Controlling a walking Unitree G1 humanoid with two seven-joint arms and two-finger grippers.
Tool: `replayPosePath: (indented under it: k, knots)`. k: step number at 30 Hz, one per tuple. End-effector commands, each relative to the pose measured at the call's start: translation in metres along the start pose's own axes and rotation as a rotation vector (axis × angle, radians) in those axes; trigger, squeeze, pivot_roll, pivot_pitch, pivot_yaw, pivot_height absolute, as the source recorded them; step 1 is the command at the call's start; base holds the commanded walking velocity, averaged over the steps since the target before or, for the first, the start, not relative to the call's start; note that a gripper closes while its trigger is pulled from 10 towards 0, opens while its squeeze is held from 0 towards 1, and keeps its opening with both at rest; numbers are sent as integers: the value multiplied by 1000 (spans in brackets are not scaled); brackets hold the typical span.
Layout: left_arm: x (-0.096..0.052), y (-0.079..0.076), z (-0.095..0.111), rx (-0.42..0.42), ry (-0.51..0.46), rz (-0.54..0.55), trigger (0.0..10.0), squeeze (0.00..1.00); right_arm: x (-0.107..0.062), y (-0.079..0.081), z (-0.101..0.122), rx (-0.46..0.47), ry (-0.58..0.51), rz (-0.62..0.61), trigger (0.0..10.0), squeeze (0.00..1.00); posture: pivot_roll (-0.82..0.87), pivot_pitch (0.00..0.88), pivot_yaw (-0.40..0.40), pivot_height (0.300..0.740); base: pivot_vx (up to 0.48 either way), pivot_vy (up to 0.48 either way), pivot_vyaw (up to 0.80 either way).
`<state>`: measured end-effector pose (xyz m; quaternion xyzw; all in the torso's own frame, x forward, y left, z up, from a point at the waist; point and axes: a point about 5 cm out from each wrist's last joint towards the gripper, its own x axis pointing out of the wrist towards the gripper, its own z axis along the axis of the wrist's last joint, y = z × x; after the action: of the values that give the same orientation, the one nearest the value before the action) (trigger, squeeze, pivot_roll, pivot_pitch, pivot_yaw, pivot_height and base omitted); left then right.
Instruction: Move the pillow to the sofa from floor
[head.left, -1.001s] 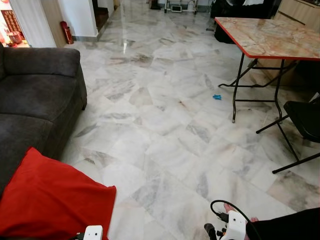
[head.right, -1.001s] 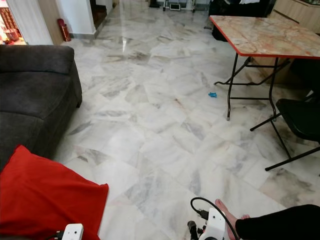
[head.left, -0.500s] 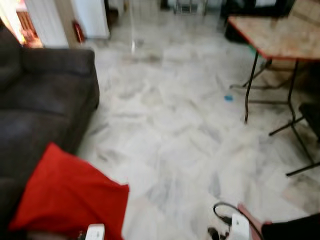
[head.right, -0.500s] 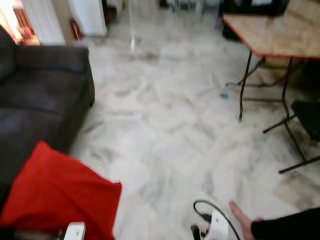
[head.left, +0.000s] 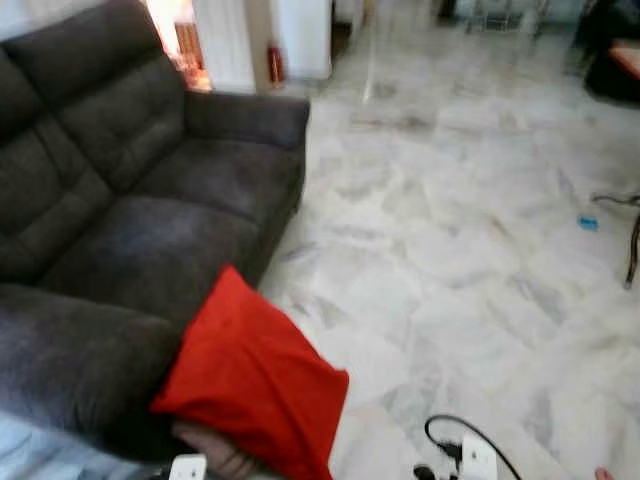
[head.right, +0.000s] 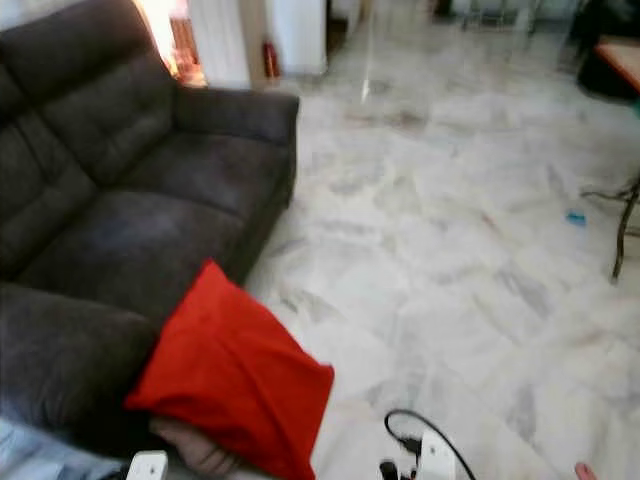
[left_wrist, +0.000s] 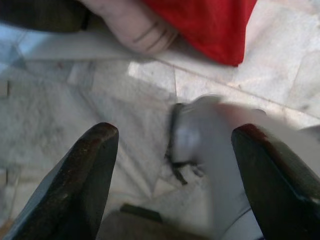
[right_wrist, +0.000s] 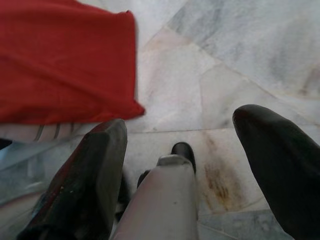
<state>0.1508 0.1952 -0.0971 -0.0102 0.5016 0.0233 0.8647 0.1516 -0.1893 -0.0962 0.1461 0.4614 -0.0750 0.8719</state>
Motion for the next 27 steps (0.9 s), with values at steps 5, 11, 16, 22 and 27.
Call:
replayPosePath:
  k: [5, 11, 16, 22, 27]
  knots:
    - [-1, 5, 1, 19, -4, 12, 10000, 0, 1, 8, -3, 7, 4, 7, 10000, 0, 12, 0, -52, 740, 0, 0, 0]
    - [-1, 5, 1, 0, -17, 13, 10000, 0, 1, 9, -2, 6, 6, 5, 10000, 0, 11, 0, -52, 740, 0, 0, 0]
    - [-1, 5, 1, 1, -13, 15, 10000, 0, 1, 4, 1, -21, -1, 1, 10000, 0, 10, 0, -52, 740, 0, 0, 160]
    - [-1, 6, 1, -1, -17, 19, 10000, 0, 1, 3, 3, -11, -5, 0, 10000, 0, 12, 0, -54, 740, 0, 0, 774]
    - [-1, 5, 2, -1, -18, 20, 10000, 0, 4, 15, 6, 7, -8, 13, 10000, 0, 13, 0, -54, 740, 49, 0, 0]
